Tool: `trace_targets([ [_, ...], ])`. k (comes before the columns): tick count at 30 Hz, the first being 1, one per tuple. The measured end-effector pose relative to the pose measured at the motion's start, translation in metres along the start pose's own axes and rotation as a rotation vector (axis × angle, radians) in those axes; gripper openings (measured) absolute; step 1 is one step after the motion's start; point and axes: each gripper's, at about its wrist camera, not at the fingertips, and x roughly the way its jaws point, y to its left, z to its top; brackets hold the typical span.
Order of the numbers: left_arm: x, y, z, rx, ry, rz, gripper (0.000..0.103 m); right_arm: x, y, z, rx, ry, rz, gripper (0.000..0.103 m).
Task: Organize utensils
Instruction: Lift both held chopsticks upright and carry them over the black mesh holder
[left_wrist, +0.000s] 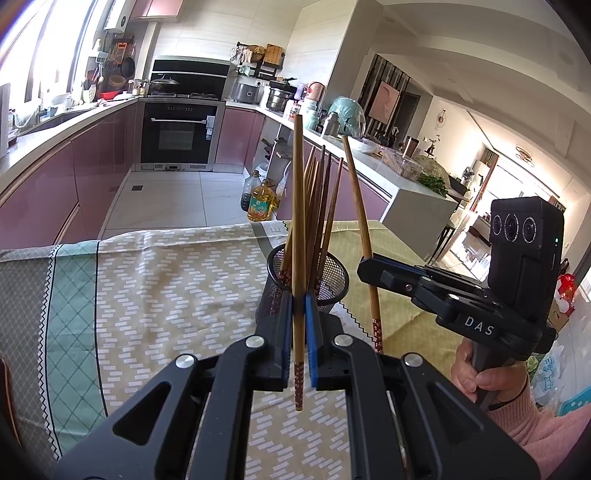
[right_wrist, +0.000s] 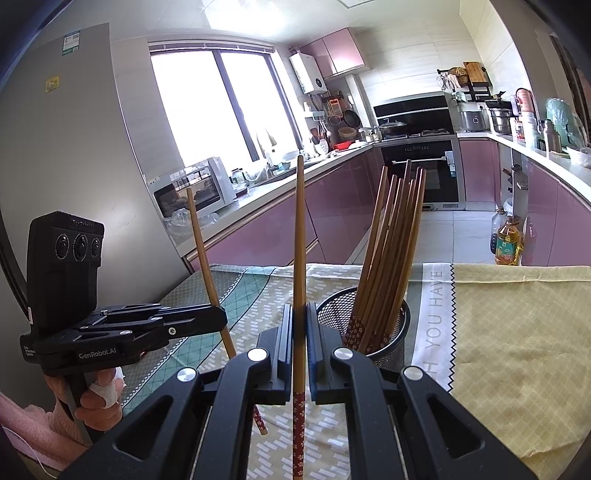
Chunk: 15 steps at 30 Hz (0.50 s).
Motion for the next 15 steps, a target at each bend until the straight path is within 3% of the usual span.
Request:
trace_targets([
  [15, 0.002, 0.002, 0.014, 0.002, -0.024, 0.005, 0.007, 0.0, -0.007, 0.007, 0.0, -0.023, -0.016, 0.006],
])
